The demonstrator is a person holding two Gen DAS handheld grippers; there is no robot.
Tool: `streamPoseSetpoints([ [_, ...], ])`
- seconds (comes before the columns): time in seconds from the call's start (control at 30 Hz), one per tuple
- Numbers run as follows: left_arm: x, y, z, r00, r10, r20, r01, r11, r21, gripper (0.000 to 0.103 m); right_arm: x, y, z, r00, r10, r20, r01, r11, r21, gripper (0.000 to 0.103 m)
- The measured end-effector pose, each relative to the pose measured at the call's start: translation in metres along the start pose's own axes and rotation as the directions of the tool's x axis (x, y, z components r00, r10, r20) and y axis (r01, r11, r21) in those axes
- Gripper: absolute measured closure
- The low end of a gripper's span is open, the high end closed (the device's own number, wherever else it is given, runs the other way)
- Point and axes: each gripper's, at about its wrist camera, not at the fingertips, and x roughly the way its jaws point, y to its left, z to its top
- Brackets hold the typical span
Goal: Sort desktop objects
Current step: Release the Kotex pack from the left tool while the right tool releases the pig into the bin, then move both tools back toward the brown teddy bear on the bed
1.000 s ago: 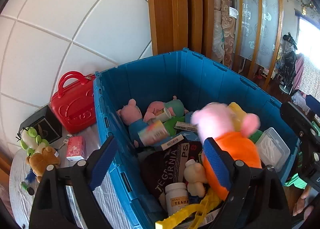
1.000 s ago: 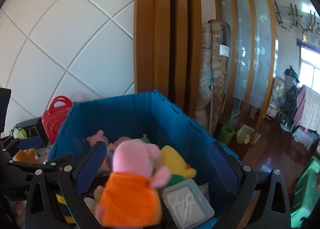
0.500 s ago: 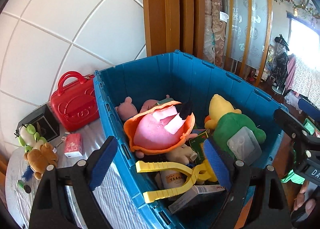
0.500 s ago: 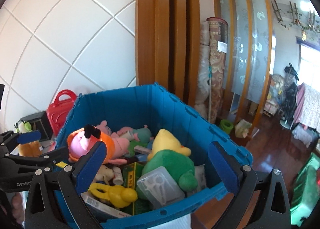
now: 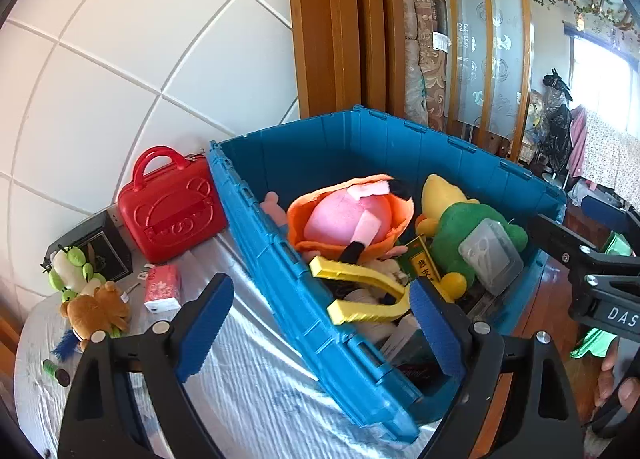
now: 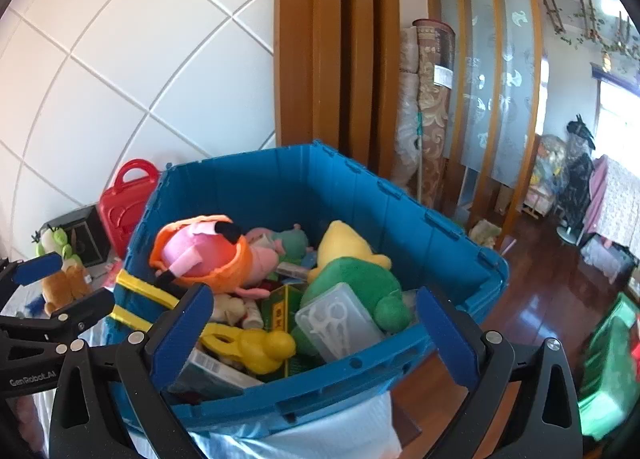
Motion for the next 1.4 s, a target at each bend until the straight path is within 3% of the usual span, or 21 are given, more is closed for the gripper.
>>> streamPoseSetpoints([
  [0.4, -0.031, 0.096, -0.071, 0.991, 0.109, -0.083, -0.115, 0.99, -0.082, 0.013, -0.028, 0.097, -0.032, 0.994, 0.108, -0.03, -0.11, 0.988, -0.103, 0.0],
  [0.7, -0.05, 0.173, -0.114, 0.971, 0.191, -0.142, -0.217, 0.958, -0.19, 0.013, -0.03, 0.177, -0.043, 0.974, 0.22, -0.05, -0.225, 0.958, -0.178, 0.0],
  [0.87, -0.062, 0.209, -0.133, 0.956, 0.243, -0.164, -0.276, 0.933, -0.229, 0.013, -0.018, 0.218, -0.051, 0.956, 0.274, -0.101, -0.29, 0.934, -0.211, 0.0],
  [1.2, -0.059, 0.278, -0.167, 0.905, 0.333, -0.265, -0.409, 0.855, -0.32, 0.013, 0.018, 0.289, -0.065, 0.91, 0.359, -0.209, -0.405, 0.876, -0.262, 0.0],
  [1.4, -0.052, 0.306, -0.173, 0.889, 0.35, -0.295, -0.443, 0.823, -0.357, 0.013, 0.039, 0.318, -0.064, 0.891, 0.381, -0.245, -0.442, 0.849, -0.288, 0.0],
])
